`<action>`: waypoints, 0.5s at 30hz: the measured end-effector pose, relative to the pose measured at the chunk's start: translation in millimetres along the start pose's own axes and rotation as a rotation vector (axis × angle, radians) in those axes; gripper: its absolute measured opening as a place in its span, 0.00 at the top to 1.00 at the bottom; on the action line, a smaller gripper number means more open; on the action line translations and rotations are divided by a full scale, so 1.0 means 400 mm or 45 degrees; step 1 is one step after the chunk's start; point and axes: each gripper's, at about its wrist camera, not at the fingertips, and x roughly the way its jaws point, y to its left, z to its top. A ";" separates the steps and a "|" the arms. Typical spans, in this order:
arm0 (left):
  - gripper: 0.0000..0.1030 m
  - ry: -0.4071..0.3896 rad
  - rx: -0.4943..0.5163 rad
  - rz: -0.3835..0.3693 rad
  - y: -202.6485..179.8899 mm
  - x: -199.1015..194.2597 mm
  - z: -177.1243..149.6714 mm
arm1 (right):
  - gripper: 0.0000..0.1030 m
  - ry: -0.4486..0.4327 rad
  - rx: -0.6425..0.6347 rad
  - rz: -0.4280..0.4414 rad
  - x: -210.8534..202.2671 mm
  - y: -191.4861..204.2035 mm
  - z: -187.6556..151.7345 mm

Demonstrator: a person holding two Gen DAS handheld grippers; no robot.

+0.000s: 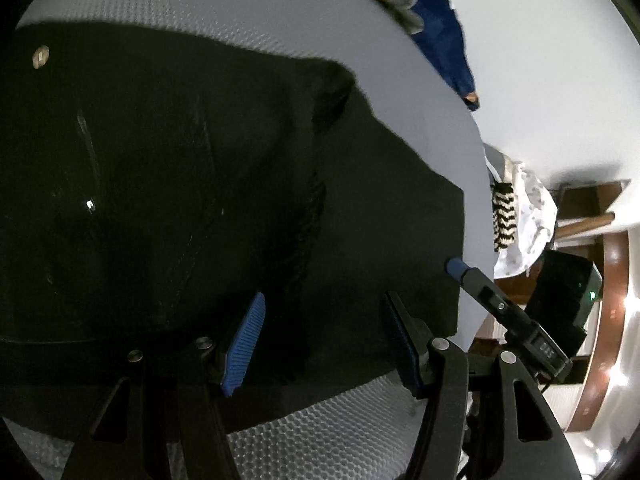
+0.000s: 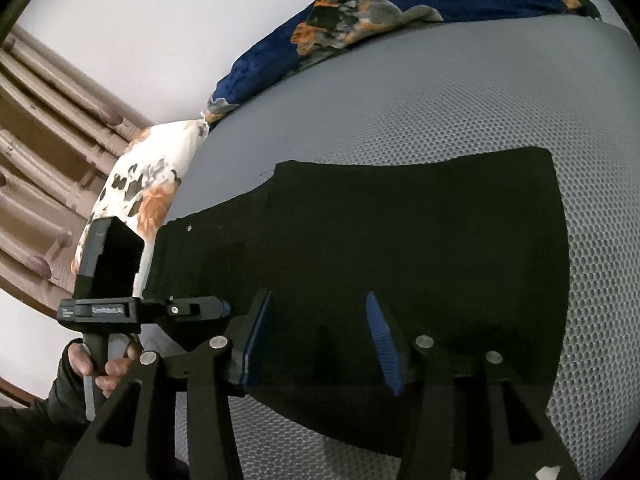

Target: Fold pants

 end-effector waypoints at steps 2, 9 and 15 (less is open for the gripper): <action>0.42 0.009 -0.024 -0.010 0.005 0.013 -0.002 | 0.55 0.001 0.016 0.008 0.003 -0.009 -0.001; 0.42 -0.015 0.032 0.024 -0.036 0.044 -0.013 | 0.55 0.002 0.042 0.017 0.006 -0.026 -0.005; 0.70 0.007 0.070 0.067 -0.055 0.065 -0.035 | 0.55 -0.011 0.064 0.010 -0.001 -0.037 -0.006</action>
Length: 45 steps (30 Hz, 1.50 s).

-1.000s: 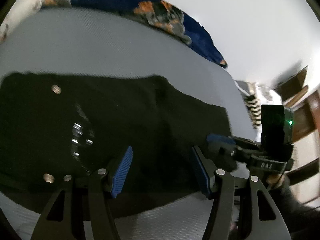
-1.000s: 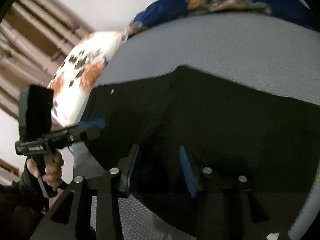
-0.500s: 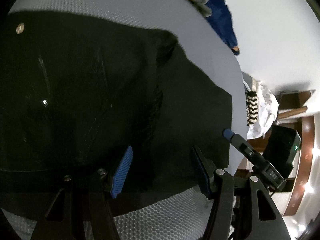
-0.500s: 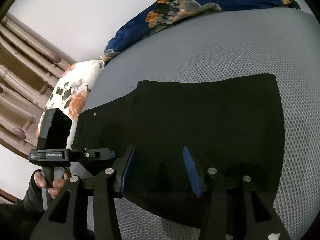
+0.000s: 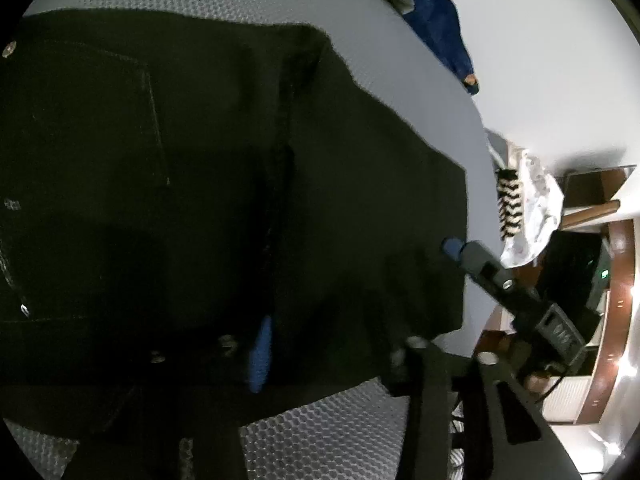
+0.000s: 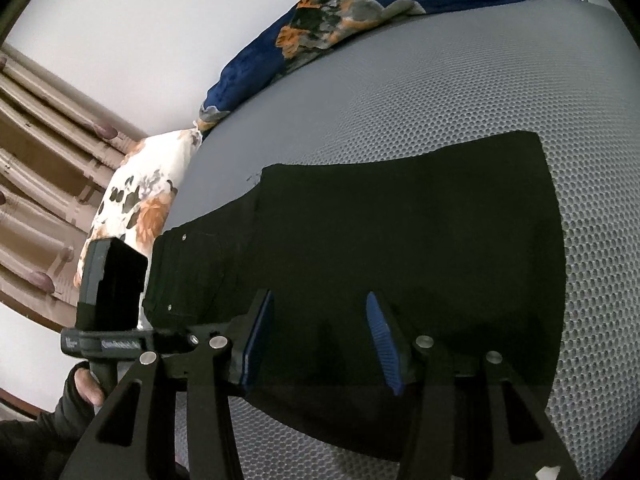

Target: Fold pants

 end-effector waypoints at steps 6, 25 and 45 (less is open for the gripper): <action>0.95 -0.037 0.027 -0.029 -0.002 -0.047 -0.017 | 0.55 -0.009 0.010 -0.022 -0.007 -0.007 0.003; 0.83 -0.244 0.389 0.293 -0.064 -0.093 -0.009 | 0.53 -0.063 -0.160 -0.362 -0.011 0.006 0.028; 0.77 -0.281 0.538 0.341 -0.128 0.076 0.190 | 0.55 -0.061 -0.298 -0.720 0.070 -0.086 0.151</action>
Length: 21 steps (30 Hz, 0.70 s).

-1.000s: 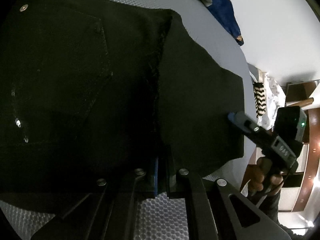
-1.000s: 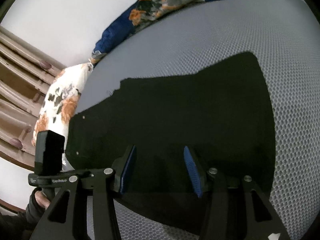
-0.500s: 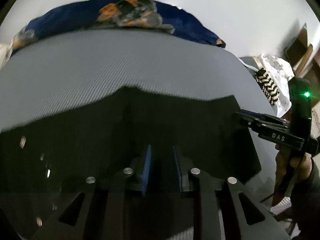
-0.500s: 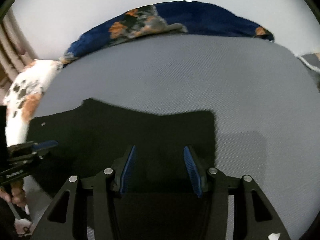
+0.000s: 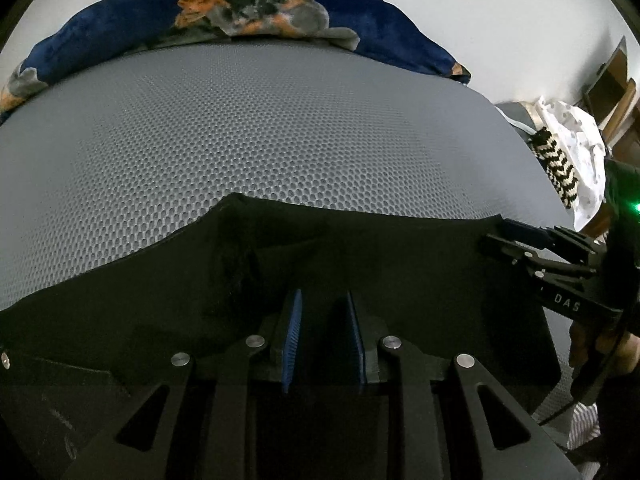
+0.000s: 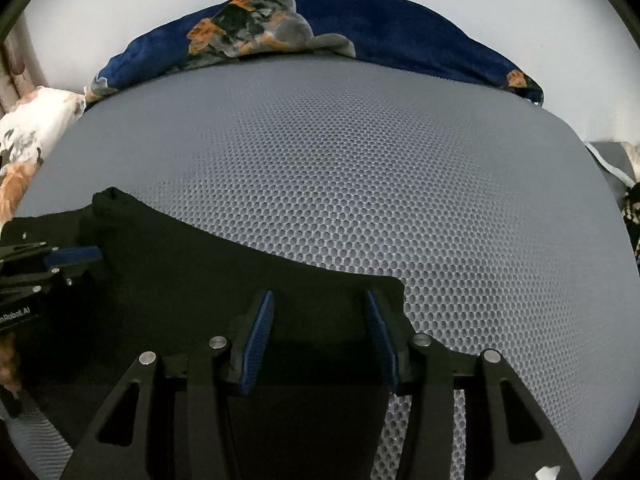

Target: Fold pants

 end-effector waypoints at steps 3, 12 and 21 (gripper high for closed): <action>0.77 -0.008 0.012 0.005 -0.003 -0.002 -0.003 | 0.55 0.000 0.017 0.014 0.001 -0.003 0.002; 0.50 -0.008 0.023 -0.019 -0.017 -0.031 -0.051 | 0.53 -0.025 0.033 -0.012 -0.009 0.009 -0.014; 0.45 -0.024 0.068 0.035 -0.036 -0.069 -0.119 | 0.50 -0.005 0.017 -0.037 -0.028 0.025 -0.045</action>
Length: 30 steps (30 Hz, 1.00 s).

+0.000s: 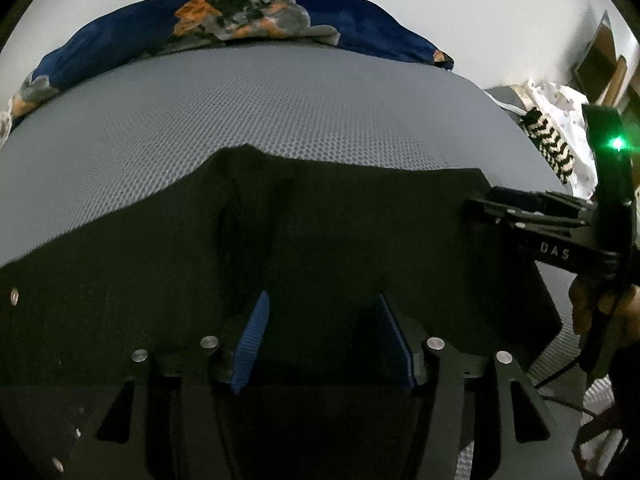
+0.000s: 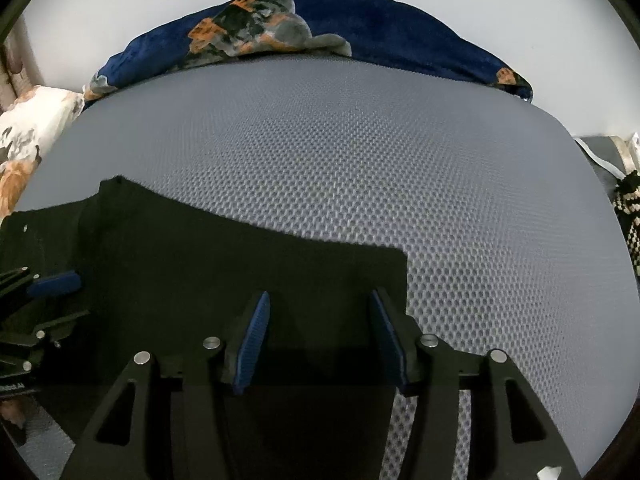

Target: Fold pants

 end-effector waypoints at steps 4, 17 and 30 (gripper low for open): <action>0.45 0.007 -0.049 -0.019 0.016 -0.031 -0.017 | 0.49 0.023 0.001 -0.001 -0.004 0.005 -0.027; 0.42 -0.076 -0.205 0.016 0.174 -0.294 -0.071 | 0.44 0.083 -0.028 -0.035 -0.030 0.030 -0.080; 0.41 -0.136 -0.576 0.125 0.457 -0.464 -0.223 | 0.43 0.211 -0.076 0.107 -0.055 0.162 -0.119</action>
